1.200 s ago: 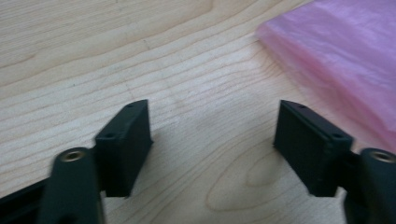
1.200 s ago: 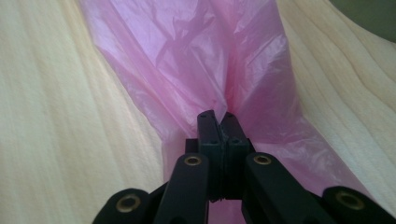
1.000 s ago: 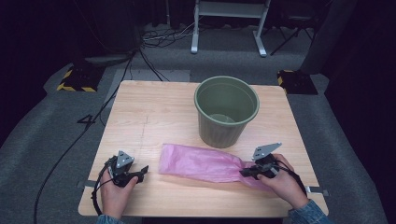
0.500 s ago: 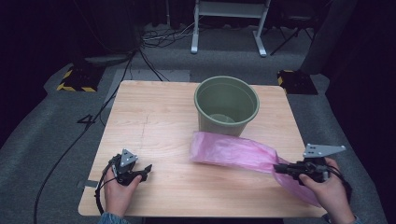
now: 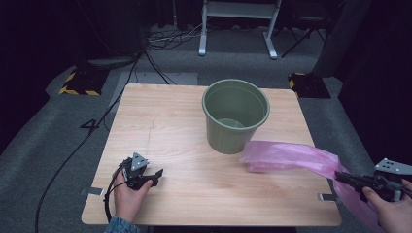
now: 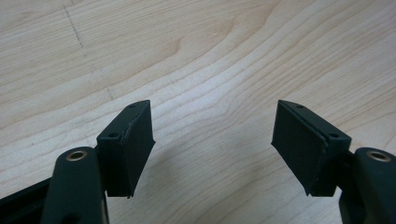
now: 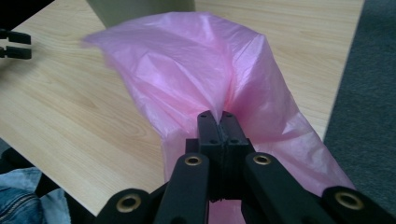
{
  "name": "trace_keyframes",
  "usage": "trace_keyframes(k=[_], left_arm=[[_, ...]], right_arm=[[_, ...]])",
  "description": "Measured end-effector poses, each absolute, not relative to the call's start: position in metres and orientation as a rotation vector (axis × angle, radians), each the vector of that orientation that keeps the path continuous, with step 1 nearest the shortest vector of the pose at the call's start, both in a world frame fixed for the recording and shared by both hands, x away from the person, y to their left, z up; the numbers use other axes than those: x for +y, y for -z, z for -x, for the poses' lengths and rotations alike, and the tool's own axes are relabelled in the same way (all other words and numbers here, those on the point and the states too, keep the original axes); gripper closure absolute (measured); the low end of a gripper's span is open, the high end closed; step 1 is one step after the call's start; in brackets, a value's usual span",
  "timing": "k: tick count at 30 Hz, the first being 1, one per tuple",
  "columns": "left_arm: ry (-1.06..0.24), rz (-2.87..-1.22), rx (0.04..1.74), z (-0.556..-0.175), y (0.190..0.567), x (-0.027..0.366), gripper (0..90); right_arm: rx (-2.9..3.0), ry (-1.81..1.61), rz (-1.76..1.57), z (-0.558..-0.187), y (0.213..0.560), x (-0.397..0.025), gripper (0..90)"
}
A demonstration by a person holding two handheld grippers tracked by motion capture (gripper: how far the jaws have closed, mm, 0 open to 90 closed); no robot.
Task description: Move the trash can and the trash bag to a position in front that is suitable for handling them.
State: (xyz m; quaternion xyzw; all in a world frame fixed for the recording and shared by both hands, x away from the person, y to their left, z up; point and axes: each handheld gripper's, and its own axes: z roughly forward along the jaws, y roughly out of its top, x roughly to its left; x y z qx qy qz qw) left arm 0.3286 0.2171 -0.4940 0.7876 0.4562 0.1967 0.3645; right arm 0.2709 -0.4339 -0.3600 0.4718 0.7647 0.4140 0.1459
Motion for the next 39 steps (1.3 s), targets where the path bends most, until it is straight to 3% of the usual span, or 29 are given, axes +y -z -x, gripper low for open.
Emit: trace_keyframes(k=[11, 21, 31, 34, 35, 36, 37, 39], left_arm=[[-0.508, -2.038, 1.173, -0.33, 0.494, 0.213, 28.7], [-0.511, -2.035, 1.154, -0.331, 0.491, 0.209, 28.1], [-0.511, -2.042, 1.099, -0.338, 0.488, 0.195, 26.7], [-0.524, -2.031, 1.086, -0.343, 0.486, 0.19, 26.6], [-0.524, -2.031, 1.086, -0.343, 0.486, 0.19, 26.5], [-0.526, -2.037, 1.074, -0.346, 0.484, 0.188, 26.5], [-0.527, -2.019, 1.05, -0.348, 0.483, 0.184, 26.3], [-0.525, -2.029, 1.035, -0.352, 0.479, 0.178, 26.8]], right_arm=[[2.074, -1.127, -1.43, -0.277, 0.36, -0.447, 90.0], [2.068, -1.209, -1.525, -0.345, 0.408, -0.384, 90.0], [2.143, -1.126, -1.548, -0.377, 0.452, -0.34, 86.7], [2.16, -1.087, -1.553, -0.383, 0.461, -0.336, 74.7], [2.16, -1.087, -1.553, -0.383, 0.461, -0.336, 74.7], [2.169, -1.065, -1.547, -0.384, 0.463, -0.335, 66.2], [2.155, -1.068, -1.485, -0.382, 0.46, -0.334, 52.2], [2.129, -1.075, -1.436, -0.378, 0.453, -0.334, 43.0]])
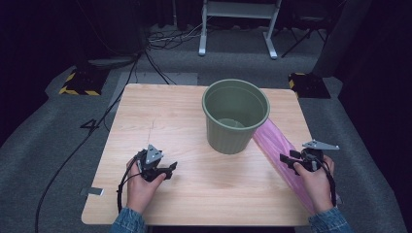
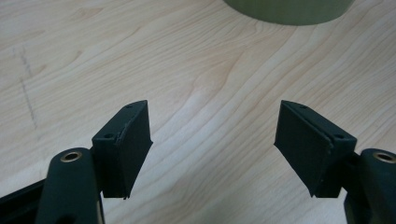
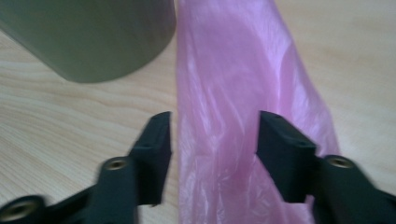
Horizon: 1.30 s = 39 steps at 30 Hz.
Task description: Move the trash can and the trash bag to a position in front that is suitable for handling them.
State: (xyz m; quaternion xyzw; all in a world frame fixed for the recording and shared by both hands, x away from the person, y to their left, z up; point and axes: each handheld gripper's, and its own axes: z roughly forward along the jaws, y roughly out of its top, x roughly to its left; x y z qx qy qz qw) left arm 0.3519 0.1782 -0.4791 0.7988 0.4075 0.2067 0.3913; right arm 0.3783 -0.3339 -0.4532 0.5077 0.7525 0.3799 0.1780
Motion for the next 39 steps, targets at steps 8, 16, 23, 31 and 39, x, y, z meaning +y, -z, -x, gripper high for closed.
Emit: trace_keyframes(k=[8, 16, 23, 31, 39], left_arm=[[-0.522, -2.034, 0.977, -0.378, 0.459, 0.155, 26.4], [-0.544, -1.955, 0.922, -0.423, 0.455, 0.14, 28.9], [-0.563, -2.008, 0.892, -0.46, 0.454, 0.127, 31.9], [-0.56, -2.004, 0.871, -0.492, 0.459, 0.121, 32.8], [-0.549, -2.017, 0.855, -0.506, 0.465, 0.103, 34.6]], right_arm=[[2.106, -1.131, -1.288, -0.393, 0.426, -0.322, 32.8], [2.128, -1.214, -1.26, -0.438, 0.422, -0.304, 34.3], [2.147, -1.184, -1.171, -0.468, 0.415, -0.296, 33.8], [2.207, -1.069, -1.124, -0.498, 0.428, -0.284, 36.0], [2.195, -1.089, -1.179, -0.517, 0.438, -0.279, 39.0]])
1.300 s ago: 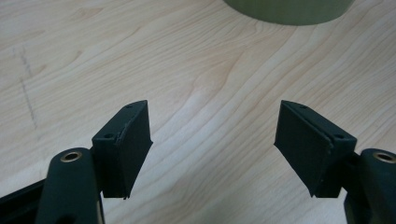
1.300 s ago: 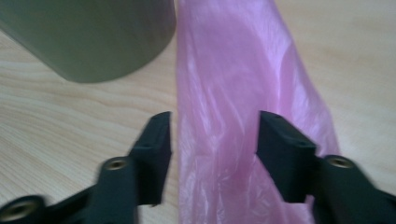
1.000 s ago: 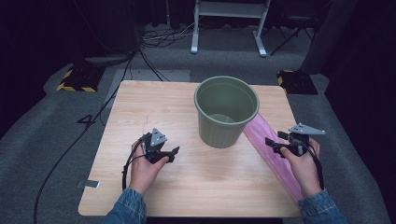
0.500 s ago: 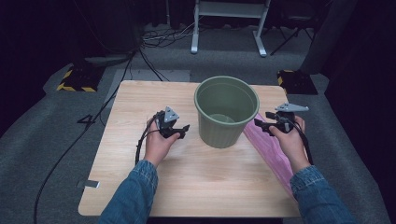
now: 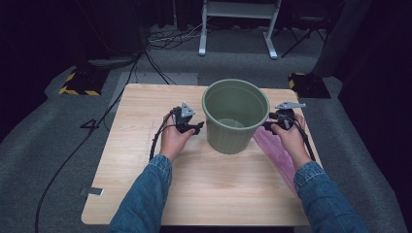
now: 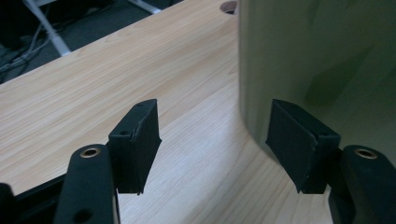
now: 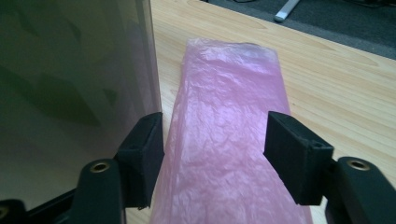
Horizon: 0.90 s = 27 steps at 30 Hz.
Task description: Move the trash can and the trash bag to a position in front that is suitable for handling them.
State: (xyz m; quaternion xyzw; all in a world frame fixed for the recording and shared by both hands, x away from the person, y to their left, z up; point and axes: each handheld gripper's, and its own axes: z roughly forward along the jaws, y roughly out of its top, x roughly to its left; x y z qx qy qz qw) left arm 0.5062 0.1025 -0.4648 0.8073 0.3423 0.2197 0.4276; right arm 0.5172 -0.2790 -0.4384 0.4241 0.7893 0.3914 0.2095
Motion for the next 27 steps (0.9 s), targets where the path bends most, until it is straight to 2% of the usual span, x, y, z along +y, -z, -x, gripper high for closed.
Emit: trace_keyframes(k=[2, 4, 6, 11, 17, 27], left_arm=[[-0.521, -2.014, 0.835, -0.505, 0.464, 0.099, 38.6], [-0.525, -2.037, 0.8, -0.502, 0.463, 0.099, 44.9], [-0.512, -2.045, 0.79, -0.499, 0.461, 0.099, 48.8], [-0.519, -2.07, 0.796, -0.484, 0.459, 0.102, 49.2], [-0.567, -2.128, 0.797, -0.459, 0.453, 0.108, 49.9], [-0.503, -2.163, 0.728, -0.405, 0.452, 0.124, 49.7]], right_arm=[[2.202, -1.104, -1.16, -0.519, 0.439, -0.276, 40.1], [2.215, -1.12, -1.113, -0.518, 0.436, -0.272, 48.6], [2.216, -1.088, -1.087, -0.515, 0.434, -0.269, 50.1], [2.246, -1.084, -1.055, -0.501, 0.432, -0.264, 56.2], [2.308, -1.068, -1.003, -0.477, 0.429, -0.256, 56.4], [2.386, -1.093, -0.907, -0.422, 0.428, -0.249, 54.6]])
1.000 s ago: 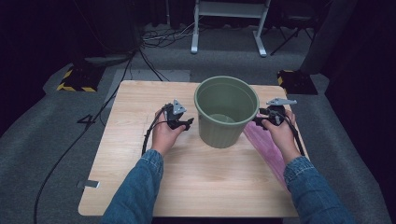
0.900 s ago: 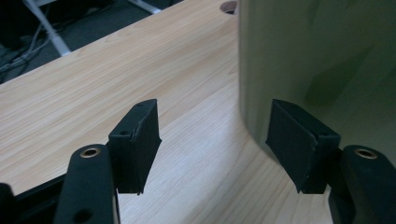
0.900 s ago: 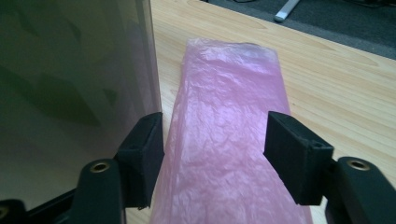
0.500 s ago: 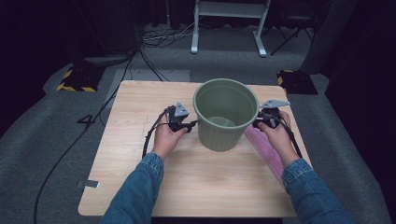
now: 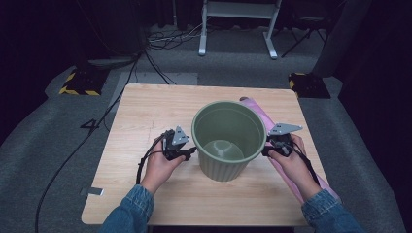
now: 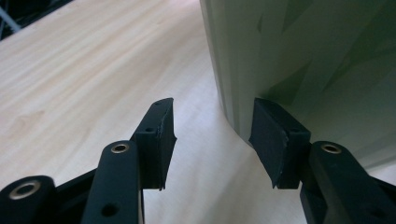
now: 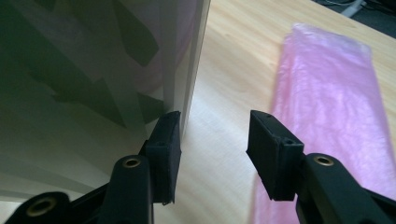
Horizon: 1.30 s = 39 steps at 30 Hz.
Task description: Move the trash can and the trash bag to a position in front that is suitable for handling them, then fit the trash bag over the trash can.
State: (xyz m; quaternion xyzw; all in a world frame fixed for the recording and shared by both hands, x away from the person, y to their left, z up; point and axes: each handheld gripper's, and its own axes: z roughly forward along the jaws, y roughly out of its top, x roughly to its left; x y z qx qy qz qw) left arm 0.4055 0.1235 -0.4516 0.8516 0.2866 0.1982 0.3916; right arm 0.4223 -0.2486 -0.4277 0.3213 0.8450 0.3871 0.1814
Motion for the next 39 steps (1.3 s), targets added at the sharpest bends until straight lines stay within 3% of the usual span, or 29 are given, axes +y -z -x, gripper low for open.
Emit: trace_keyframes(k=[18, 22, 26, 33, 39], left_arm=[[-0.435, -2.185, 0.664, -0.336, 0.456, 0.141, 48.5], [-0.416, -2.179, 0.667, -0.327, 0.458, 0.146, 44.0], [-0.39, -2.15, 0.703, -0.324, 0.462, 0.153, 30.8], [-0.406, -2.161, 0.775, -0.317, 0.469, 0.163, 26.7], [-0.421, -2.168, 0.833, -0.313, 0.48, 0.173, 26.6]], right_arm=[[2.46, -1.221, -0.812, -0.358, 0.434, -0.249, 52.6], [2.476, -1.282, -0.818, -0.348, 0.438, -0.25, 47.7], [2.474, -1.268, -0.825, -0.345, 0.437, -0.252, 34.0], [2.439, -1.133, -0.947, -0.352, 0.437, -0.277, 18.6], [2.416, -1.017, -1.087, -0.367, 0.448, -0.306, 18.1]])
